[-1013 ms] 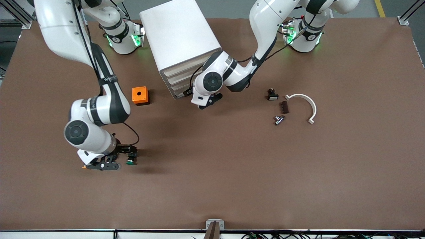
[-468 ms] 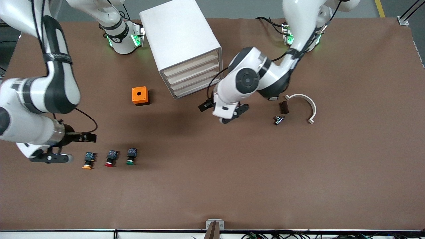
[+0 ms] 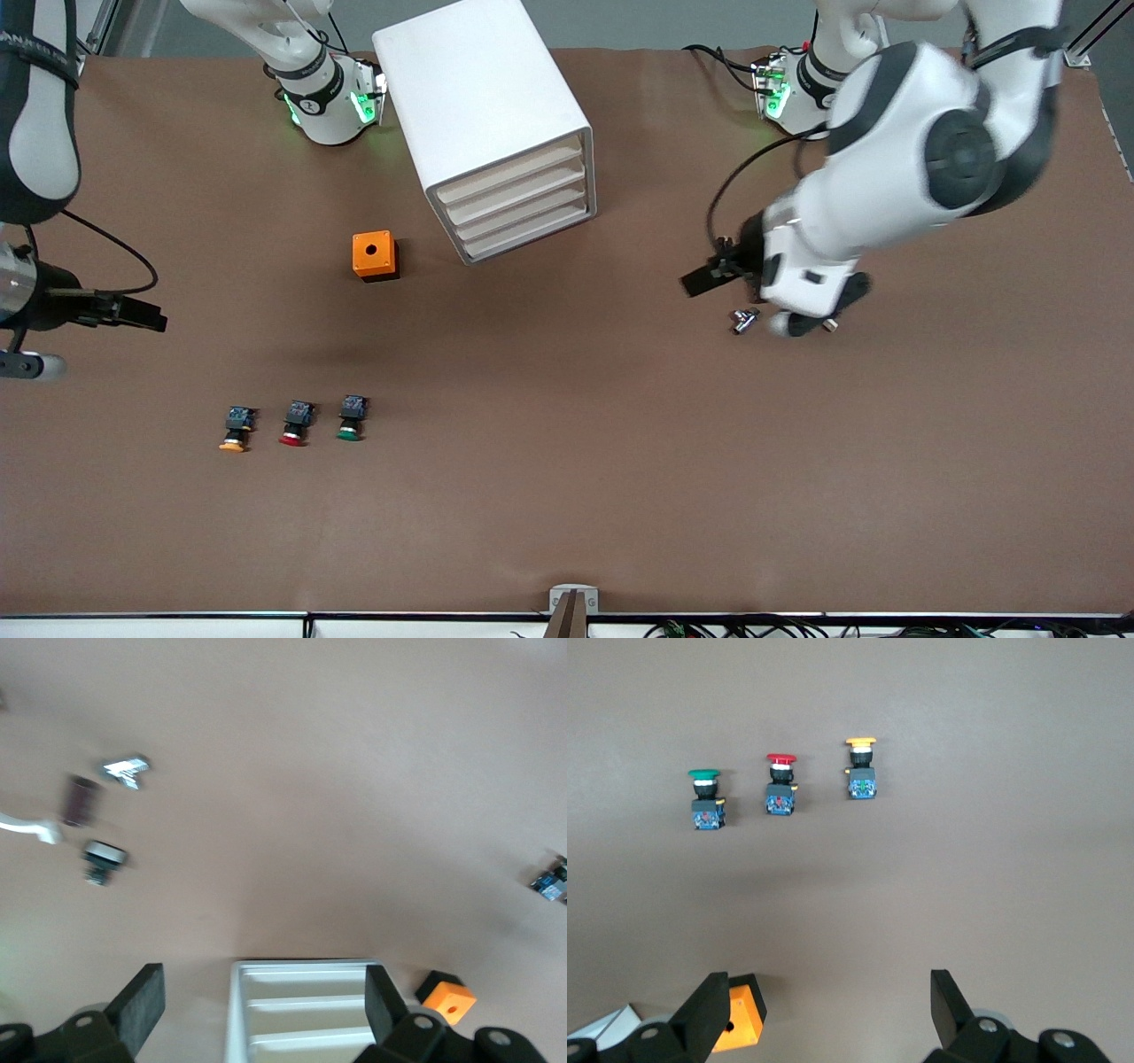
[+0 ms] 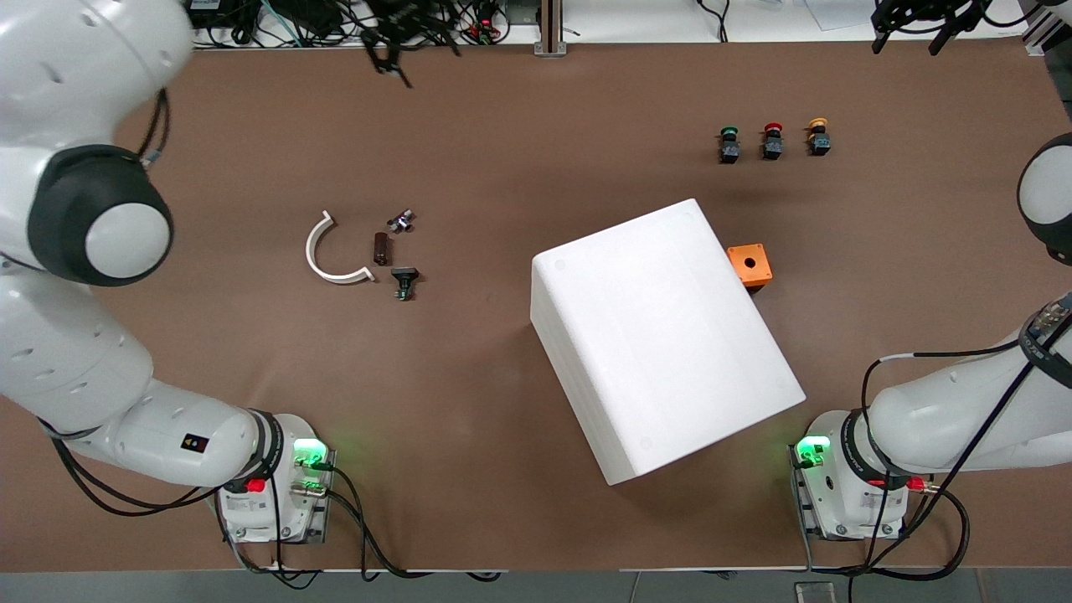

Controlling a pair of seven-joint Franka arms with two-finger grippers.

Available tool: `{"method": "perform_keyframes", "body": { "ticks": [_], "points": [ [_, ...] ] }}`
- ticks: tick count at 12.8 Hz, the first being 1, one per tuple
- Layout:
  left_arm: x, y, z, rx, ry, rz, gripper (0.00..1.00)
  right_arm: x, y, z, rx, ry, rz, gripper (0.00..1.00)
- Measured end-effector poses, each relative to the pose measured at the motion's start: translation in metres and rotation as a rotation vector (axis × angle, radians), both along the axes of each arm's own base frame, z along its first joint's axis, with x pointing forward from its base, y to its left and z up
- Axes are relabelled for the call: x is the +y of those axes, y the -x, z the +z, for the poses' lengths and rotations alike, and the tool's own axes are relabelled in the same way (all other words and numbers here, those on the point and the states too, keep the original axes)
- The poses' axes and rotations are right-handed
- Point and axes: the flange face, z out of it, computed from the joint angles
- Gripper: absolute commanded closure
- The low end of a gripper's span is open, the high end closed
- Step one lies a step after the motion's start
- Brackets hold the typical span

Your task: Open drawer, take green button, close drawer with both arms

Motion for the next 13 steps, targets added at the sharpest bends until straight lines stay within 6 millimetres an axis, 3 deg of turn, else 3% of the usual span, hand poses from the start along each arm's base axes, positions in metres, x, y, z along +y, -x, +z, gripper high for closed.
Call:
{"method": "perform_keyframes", "body": {
  "ticks": [2,4,8,11,13],
  "points": [
    [0.064,-0.002,0.026,-0.03,-0.022,-0.058,0.01,0.005,0.009,0.019,-0.011,0.025,0.018,0.0],
    [0.113,0.002,0.046,-0.065,-0.079,-0.126,0.01,0.009,0.017,0.032,-0.01,0.023,0.023,0.0],
    [0.172,0.006,0.06,-0.11,-0.125,-0.269,0.01,0.007,0.028,0.051,0.001,0.02,0.019,0.0],
    [0.219,0.004,0.063,-0.132,-0.138,-0.319,0.01,0.008,0.031,0.081,-0.022,0.023,0.017,0.0],
    [0.237,0.012,0.068,-0.14,-0.15,-0.324,0.01,0.008,0.031,0.09,-0.035,0.024,0.017,0.0]
  ]
}}
